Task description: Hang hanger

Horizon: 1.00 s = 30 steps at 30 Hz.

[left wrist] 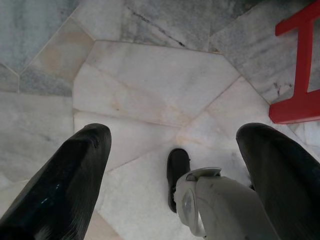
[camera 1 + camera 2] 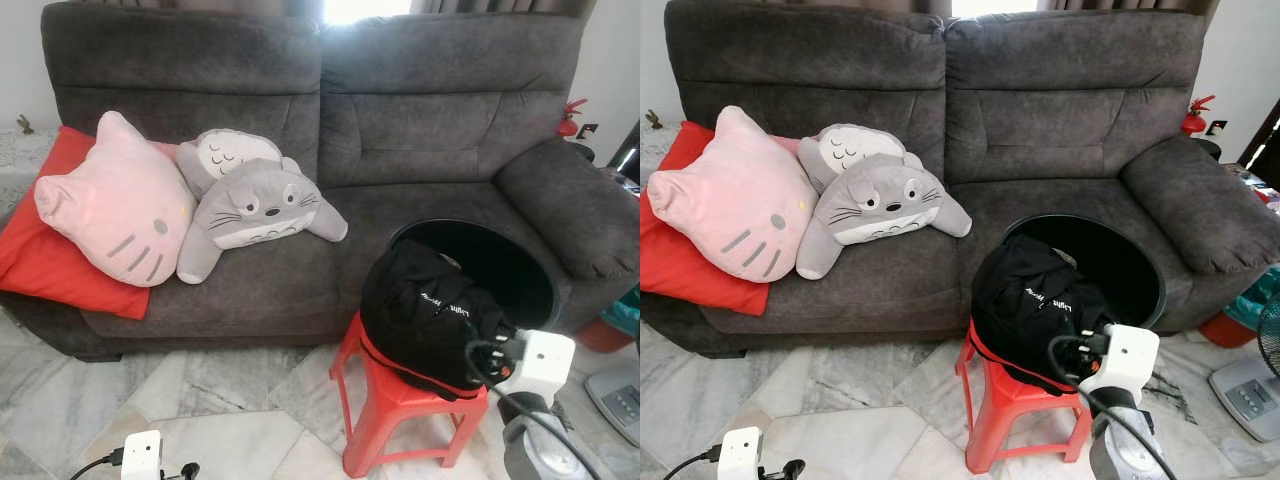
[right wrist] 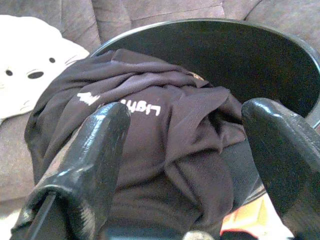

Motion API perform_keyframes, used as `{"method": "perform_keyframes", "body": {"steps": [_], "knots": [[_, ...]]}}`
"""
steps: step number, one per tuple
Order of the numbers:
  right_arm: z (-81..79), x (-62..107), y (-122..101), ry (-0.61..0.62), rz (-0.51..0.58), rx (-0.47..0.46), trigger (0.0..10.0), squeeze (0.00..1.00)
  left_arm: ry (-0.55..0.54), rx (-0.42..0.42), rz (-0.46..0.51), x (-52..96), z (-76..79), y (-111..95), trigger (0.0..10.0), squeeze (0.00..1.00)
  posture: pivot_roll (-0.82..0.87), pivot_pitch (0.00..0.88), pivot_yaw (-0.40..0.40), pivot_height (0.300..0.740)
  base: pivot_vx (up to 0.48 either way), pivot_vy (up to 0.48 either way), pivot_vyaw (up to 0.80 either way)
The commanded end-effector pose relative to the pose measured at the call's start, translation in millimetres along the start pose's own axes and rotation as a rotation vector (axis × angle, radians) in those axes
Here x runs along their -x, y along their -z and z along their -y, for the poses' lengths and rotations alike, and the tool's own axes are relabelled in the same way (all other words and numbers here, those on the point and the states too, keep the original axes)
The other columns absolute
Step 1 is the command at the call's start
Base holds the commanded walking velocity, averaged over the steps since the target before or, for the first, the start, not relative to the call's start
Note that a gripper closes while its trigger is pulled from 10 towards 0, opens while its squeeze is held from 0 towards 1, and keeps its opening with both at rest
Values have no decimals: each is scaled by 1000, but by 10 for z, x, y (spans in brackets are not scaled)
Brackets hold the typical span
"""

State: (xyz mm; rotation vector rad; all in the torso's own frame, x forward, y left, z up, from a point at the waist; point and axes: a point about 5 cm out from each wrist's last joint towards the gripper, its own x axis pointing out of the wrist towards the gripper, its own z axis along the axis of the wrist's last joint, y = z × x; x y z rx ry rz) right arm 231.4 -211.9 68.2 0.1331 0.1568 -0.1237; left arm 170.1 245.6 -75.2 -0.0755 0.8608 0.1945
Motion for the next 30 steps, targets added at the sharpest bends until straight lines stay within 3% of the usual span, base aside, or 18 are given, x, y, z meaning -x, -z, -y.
{"method": "perform_keyframes", "body": {"steps": [1, 8, 14, 15, 16, 17, 30], "knots": [[30, -23, 18, 12, -19, -9, 10000, 0, -1, -2, -24, 13, 3, 65, 10000, 0, -92, 0, -32, 716, 0, 0, 0], [81, -80, 91, 22, -79, 0, 10000, 0, 0, -7, -26, 12, 9, 66, 10000, 0, -89, 0, -38, 716, 0, 0, 0], [80, -5, 206, 17, -117, -8, 10000, 0, 6, -23, -28, 12, 7, 64, 10000, 0, -87, 0, -39, 716, 0, 0, 0], [84, 3, 211, 18, -117, -9, 8667, 0, 7, -25, -27, 12, 6, 63, 10000, 0, -87, 0, -39, 716, 0, 0, 0], [86, 4, 213, 18, -118, -9, 745, 0, 7, -26, -27, 12, 6, 63, 10000, 0, -87, 0, -39, 716, 0, 0, 0], [85, 6, 214, 16, -117, -11, 0, 0, 7, -27, -27, 12, 5, 62, 10000, 0, -88, 0, -39, 716, 0, 0, 0], [59, -59, 152, 7, -87, -24, 0, 0, 7, -38, -25, 8, 4, 48, 10000, 0, -84, 0, -41, 716, 0, 0, 0]]}}
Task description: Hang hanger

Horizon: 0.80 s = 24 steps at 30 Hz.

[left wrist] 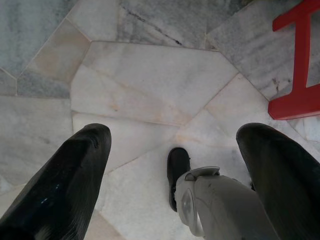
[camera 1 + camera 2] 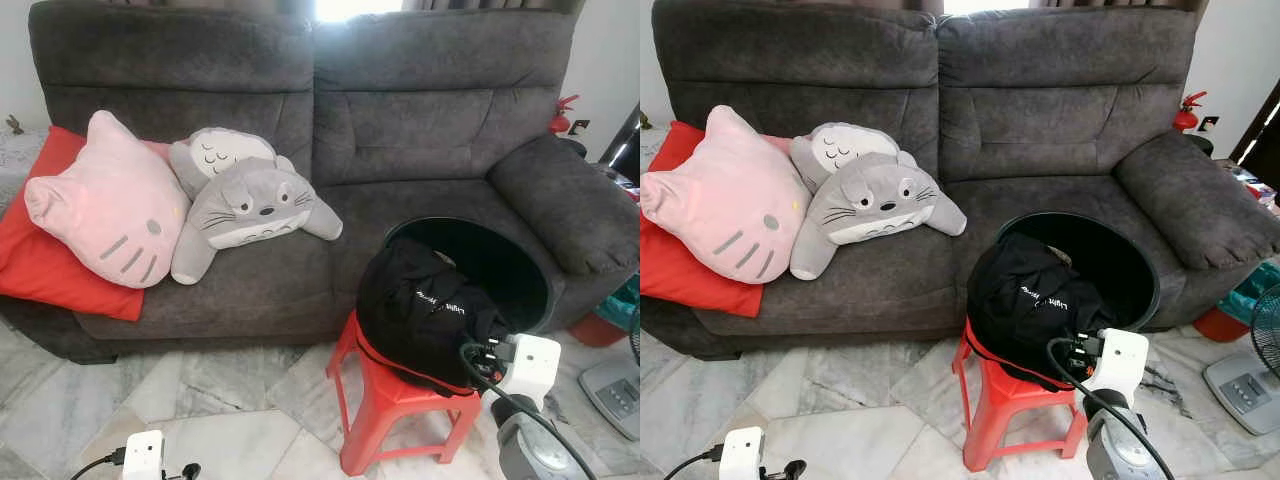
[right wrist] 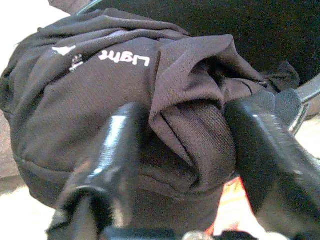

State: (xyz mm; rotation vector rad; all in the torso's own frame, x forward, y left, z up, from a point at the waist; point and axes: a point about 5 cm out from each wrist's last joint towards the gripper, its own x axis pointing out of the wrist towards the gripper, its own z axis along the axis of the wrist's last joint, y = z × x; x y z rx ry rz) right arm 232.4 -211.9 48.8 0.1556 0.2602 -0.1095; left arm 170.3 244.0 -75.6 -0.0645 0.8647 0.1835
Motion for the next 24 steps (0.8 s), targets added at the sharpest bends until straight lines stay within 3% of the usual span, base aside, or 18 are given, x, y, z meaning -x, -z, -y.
{"method": "perform_keyframes", "body": {"steps": [1, 24], "knots": [[28, -19, -49, 13, 23, -10, 0, 0, 3, -25, -22, 9, -11, 42, 10000, 0, -85, 0, -40, 716, 0, 0, 0], [-20, -80, -191, 2, 93, 18, 0, 0, 18, -57, -26, 6, -7, 30, 10000, 0, -84, 0, -41, 716, 0, 0, 0]]}}
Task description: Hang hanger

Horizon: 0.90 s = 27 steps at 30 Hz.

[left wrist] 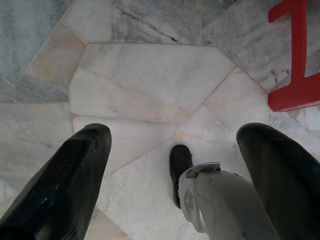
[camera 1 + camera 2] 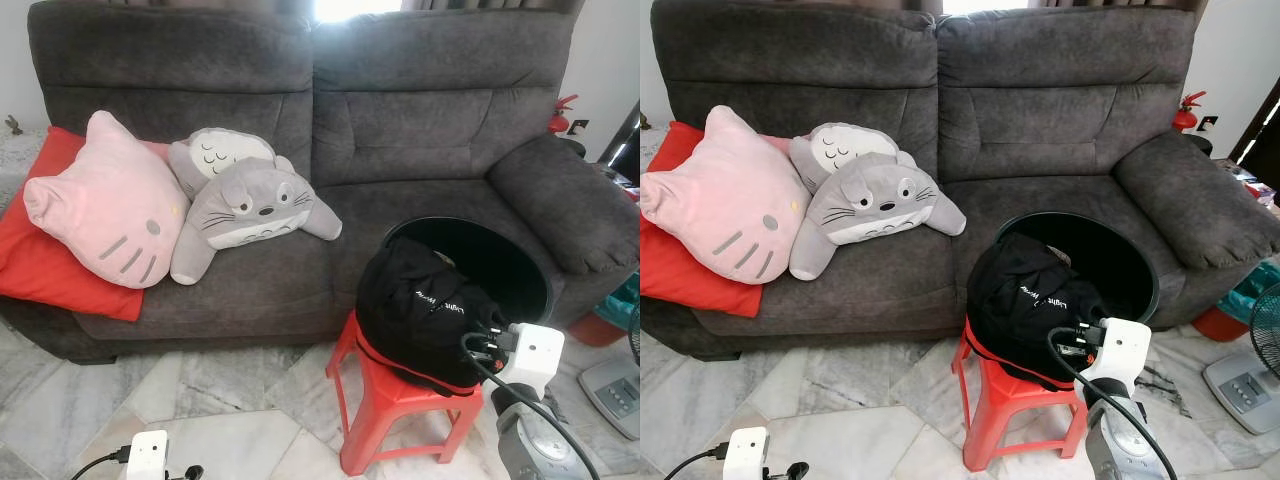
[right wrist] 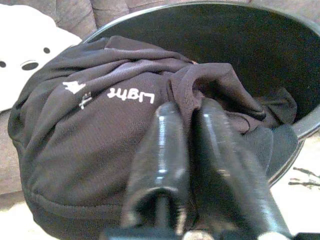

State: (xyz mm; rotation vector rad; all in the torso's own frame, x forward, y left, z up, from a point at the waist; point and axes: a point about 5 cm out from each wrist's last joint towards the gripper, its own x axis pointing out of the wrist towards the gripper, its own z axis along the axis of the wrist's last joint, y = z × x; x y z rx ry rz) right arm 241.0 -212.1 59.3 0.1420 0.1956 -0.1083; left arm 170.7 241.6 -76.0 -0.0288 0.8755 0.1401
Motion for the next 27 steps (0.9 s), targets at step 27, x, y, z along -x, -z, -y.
{"method": "perform_keyframes", "body": {"steps": [27], "knots": [[-351, -380, -1018, -173, 318, 55, 0, 0, 0, 3, -15, 5, -12, 25, 10000, 0, -88, 0, -41, 716, 0, 0, 0]]}}
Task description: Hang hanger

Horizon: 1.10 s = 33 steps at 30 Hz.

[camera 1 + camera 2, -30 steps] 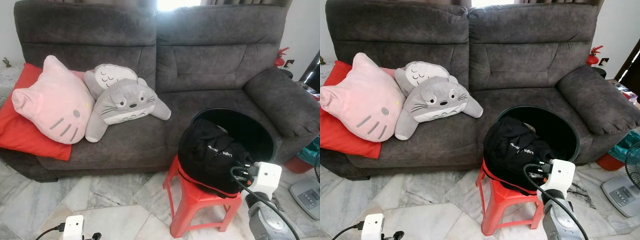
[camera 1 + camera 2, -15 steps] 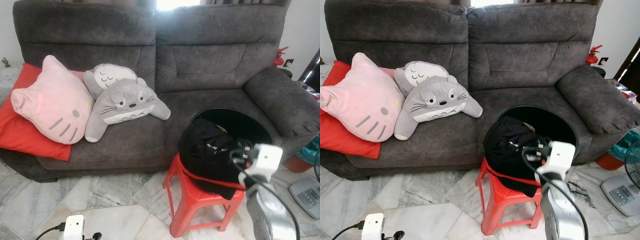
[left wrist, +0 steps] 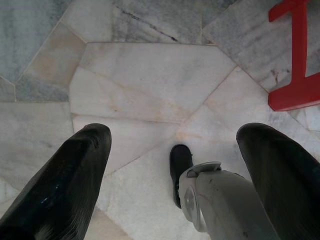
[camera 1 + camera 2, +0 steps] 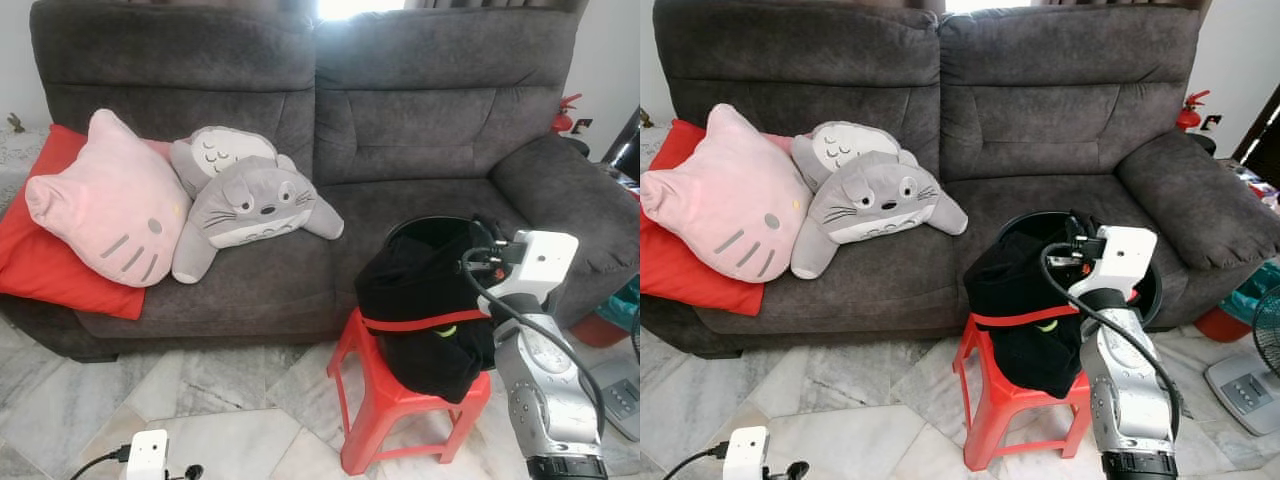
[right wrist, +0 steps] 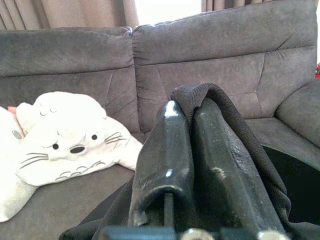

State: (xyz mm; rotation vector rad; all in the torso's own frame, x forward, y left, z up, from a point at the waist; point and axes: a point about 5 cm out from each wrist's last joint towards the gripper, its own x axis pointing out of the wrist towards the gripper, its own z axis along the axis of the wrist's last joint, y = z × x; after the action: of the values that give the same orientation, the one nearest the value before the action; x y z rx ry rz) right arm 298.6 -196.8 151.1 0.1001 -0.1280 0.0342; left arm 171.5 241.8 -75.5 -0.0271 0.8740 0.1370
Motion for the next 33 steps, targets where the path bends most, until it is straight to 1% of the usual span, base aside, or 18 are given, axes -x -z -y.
{"method": "perform_keyframes", "body": {"steps": [1, 5, 6, 7, 8, 9, 11, 12, 13, 16, 20, 21, 22, 33], "knots": [[-3, -24, -12, -13, -8, 16, 0, 0, -2, 6, -17, 7, -10, 34, 10000, 0, -88, 0, -41, 716, 0, 0, 0], [39, 43, 151, 1, -90, 39, 0, 0, 2, 8, -20, 7, -7, 37, 10000, 0, -85, 0, -43, 716, 0, 0, 0], [39, 43, 151, 1, -90, 39, 0, 0, 2, 8, -20, 7, -7, 37, 10000, 0, -85, 0, -43, 716, 0, 0, 0], [77, 80, 240, 22, -139, 67, 314, 0, 4, 8, -20, 7, -5, 38, 10000, 0, -85, 0, -43, 716, 0, 0, 0], [84, 85, 253, 26, -148, 75, 314, 0, 4, 8, -20, 7, -5, 38, 10000, 0, -85, 0, -43, 716, 0, 0, 0], [105, 97, 289, 38, -167, 81, 0, 0, 5, 8, -21, 6, -5, 38, 10000, 0, -85, 0, -43, 716, 0, 0, 0], [178, 141, 408, 82, -231, 100, 0, 0, 6, 7, -22, 7, -6, 38, 10000, 0, -87, 0, -41, 716, 0, 0, 0], [178, 141, 408, 82, -231, 100, 0, 0, 6, 7, -22, 7, -6, 38, 10000, 0, -87, 0, -41, 716, 0, 0, 0], [212, 162, 459, 104, -256, 95, 10000, 0, 7, 6, -22, 7, -6, 38, 10000, 0, -87, 0, -41, 716, 0, 0, 0], [239, 177, 497, 118, -274, 101, 10000, 0, 7, 5, -22, 7, -6, 38, 10000, 0, -87, 0, -41, 716, 0, 0, 0], [268, 195, 544, 135, -298, 81, 10000, 0, 6, 4, -23, 8, -12, 39, 10000, 0, -85, 0, -40, 716, 0, 0, 0], [270, 196, 546, 136, -299, 79, 10000, 890, 6, 3, -23, 8, -12, 39, 10000, 0, -85, 0, -40, 716, 0, 0, 0], [272, 196, 546, 137, -299, 76, 10000, 1000, 7, 3, -23, 8, -12, 39, 10000, 0, -85, 0, -40, 716, 0, 0, 0], [324, 179, 462, 160, -260, 89, 10000, 1000, 5, 3, -23, 8, -12, 40, 10000, 0, -88, 0, -40, 716, 0, 0, 0]]}}
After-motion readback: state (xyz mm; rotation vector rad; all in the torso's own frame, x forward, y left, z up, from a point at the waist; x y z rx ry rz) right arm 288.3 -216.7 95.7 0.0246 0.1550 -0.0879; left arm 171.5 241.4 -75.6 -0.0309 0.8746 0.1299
